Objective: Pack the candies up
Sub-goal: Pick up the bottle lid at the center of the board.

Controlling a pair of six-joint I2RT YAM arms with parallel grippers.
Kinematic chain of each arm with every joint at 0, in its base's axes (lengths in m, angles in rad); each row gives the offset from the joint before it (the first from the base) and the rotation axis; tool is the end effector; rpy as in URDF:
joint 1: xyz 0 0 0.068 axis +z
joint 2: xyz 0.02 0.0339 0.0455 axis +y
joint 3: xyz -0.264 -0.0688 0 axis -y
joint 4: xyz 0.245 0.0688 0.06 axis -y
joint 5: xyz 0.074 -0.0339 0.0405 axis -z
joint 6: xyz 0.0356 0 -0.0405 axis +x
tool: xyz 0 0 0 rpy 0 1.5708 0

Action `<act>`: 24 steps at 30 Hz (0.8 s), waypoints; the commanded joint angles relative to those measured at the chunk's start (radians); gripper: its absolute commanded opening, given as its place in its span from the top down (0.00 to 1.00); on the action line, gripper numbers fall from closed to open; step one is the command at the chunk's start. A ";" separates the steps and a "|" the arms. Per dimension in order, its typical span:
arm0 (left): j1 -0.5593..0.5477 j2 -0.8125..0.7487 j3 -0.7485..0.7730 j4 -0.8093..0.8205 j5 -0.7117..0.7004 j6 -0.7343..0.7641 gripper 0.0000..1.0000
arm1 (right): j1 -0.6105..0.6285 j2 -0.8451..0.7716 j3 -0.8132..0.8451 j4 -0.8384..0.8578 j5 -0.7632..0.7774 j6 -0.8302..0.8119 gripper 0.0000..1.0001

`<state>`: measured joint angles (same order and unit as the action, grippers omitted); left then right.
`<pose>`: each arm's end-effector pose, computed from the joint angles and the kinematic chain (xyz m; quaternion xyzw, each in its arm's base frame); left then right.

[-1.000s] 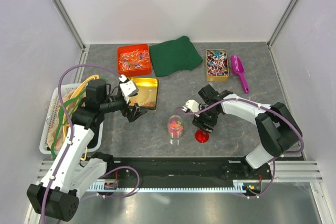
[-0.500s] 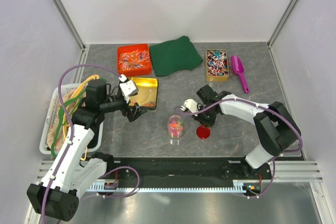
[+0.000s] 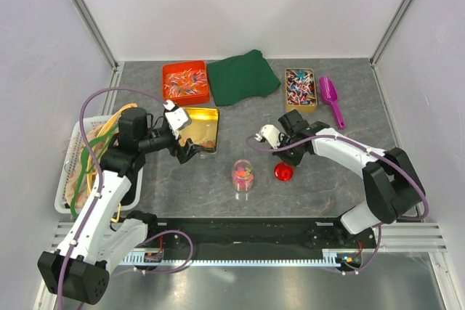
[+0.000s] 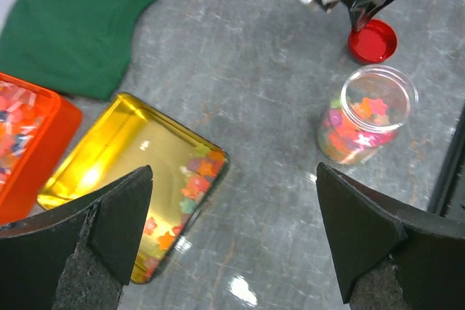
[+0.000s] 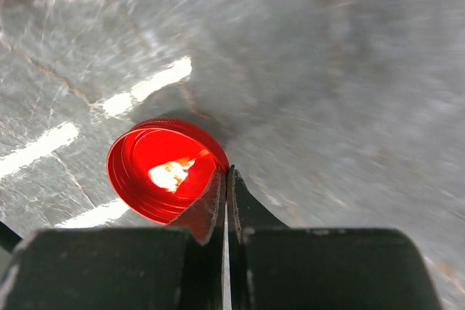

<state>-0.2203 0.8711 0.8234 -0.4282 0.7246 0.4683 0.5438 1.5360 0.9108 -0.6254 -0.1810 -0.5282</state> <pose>0.1774 -0.0639 0.3176 0.4432 0.6893 -0.2401 0.5204 0.2354 0.1498 0.1791 -0.5145 0.8379 0.0905 0.1581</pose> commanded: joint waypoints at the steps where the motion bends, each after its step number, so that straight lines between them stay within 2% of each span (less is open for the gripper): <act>1: -0.005 0.031 0.060 0.120 -0.028 -0.014 0.00 | -0.037 -0.063 0.106 -0.019 -0.020 0.022 1.00; 5: -0.054 0.049 0.074 0.172 -0.099 0.006 0.00 | -0.077 -0.059 0.261 -0.149 -0.089 -0.006 1.00; 12: -0.185 0.046 0.152 0.172 -0.489 0.148 0.00 | -0.160 -0.010 0.572 -0.371 -0.166 -0.067 1.00; 14: -0.205 0.036 0.181 0.132 -0.510 0.208 0.00 | -0.165 0.027 0.676 -0.447 -0.184 -0.087 1.00; 20: -0.269 0.023 0.272 0.066 -0.519 0.263 0.00 | -0.166 0.171 0.923 -0.631 -0.206 -0.136 1.00; 24: -0.300 0.002 0.260 0.040 -0.649 0.426 0.00 | -0.166 0.231 1.031 -0.700 -0.207 -0.139 1.00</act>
<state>-0.4988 0.8986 1.0710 -0.3386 0.2070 0.7097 0.3767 1.7168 1.8320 -1.1828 -0.3546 -0.6380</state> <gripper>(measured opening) 0.996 0.007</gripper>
